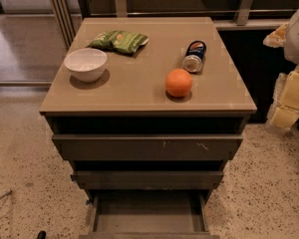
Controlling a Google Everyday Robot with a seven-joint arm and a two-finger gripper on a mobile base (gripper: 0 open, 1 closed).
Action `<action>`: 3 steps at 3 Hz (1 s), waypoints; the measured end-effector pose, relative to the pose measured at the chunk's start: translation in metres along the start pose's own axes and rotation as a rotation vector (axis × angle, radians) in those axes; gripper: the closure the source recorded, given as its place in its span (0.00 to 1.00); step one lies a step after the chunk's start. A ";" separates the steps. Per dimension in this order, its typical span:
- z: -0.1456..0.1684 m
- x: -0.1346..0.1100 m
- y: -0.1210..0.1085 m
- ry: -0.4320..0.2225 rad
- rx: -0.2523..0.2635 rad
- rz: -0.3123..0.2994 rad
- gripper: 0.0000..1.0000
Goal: Place orange into bottom drawer
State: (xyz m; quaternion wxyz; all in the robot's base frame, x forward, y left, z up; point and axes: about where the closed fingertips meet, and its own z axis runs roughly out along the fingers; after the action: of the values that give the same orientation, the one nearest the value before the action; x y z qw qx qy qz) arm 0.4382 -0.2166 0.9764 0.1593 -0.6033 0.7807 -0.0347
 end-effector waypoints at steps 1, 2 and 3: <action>0.000 0.000 0.000 0.000 0.000 0.000 0.00; 0.010 -0.021 -0.030 -0.109 0.047 0.036 0.00; 0.025 -0.046 -0.063 -0.202 0.084 0.050 0.00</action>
Offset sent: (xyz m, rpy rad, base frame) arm 0.0540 0.0144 0.0006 0.1762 -0.1036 -0.0466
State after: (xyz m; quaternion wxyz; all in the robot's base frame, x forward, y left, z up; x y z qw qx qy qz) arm 0.5139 -0.1867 0.9780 0.2633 -0.5769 0.7732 -0.0026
